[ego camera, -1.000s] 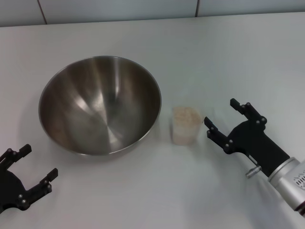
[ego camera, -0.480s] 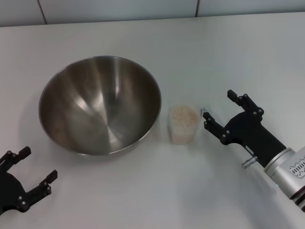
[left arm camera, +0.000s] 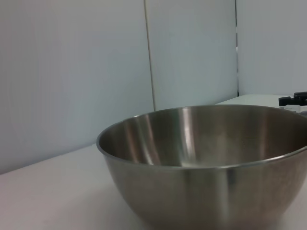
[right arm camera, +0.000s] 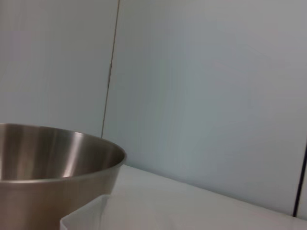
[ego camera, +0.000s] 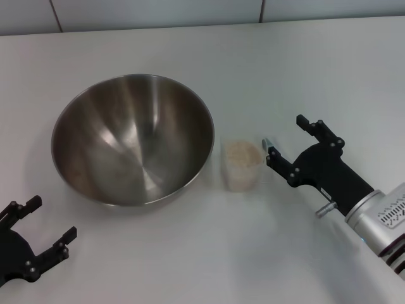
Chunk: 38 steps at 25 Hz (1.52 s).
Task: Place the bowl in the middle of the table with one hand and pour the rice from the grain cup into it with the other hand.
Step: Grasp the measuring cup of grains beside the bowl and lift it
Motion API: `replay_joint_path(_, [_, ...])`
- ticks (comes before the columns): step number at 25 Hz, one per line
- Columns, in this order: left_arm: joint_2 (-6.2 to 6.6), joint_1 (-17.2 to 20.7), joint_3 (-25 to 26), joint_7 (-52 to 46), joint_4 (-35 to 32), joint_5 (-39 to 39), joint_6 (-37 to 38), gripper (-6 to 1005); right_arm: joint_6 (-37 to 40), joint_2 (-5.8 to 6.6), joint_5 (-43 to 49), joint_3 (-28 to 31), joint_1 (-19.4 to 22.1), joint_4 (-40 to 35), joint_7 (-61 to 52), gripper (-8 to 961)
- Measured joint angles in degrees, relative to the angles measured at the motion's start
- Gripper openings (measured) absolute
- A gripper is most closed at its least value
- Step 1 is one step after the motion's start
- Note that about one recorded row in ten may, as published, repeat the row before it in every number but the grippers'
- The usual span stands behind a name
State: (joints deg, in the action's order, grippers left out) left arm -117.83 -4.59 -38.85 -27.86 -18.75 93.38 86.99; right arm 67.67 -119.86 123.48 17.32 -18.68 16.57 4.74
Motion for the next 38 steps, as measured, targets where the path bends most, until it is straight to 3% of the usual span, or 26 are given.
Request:
replay_joint_path(7, [-0.04, 0.0, 0.0, 0.0, 0.0, 0.0, -0.5, 843, -0.6, -0.03, 0.0, 0.0, -0.4, 0.4, 0.0, 702])
replay_joint_path(12, [-0.03, 0.1, 0.0, 0.0, 0.0, 0.0, -0.6, 843, -0.6, -0.03, 0.0, 0.0, -0.5, 0.6, 0.4, 452])
replay_joint_path(26, [-0.03, -0.1, 0.0, -0.1, 0.0, -0.3, -0.3, 843, -0.2, -0.03, 0.0, 2.0, -0.5, 1.1, 0.1, 37])
replay_joint_path(38, [-0.03, -0.2, 0.0, -0.2, 0.0, -0.4, -0.2, 843, 10.5, -0.01, 0.0, 5.3, -1.8, 1.5, 0.5, 25])
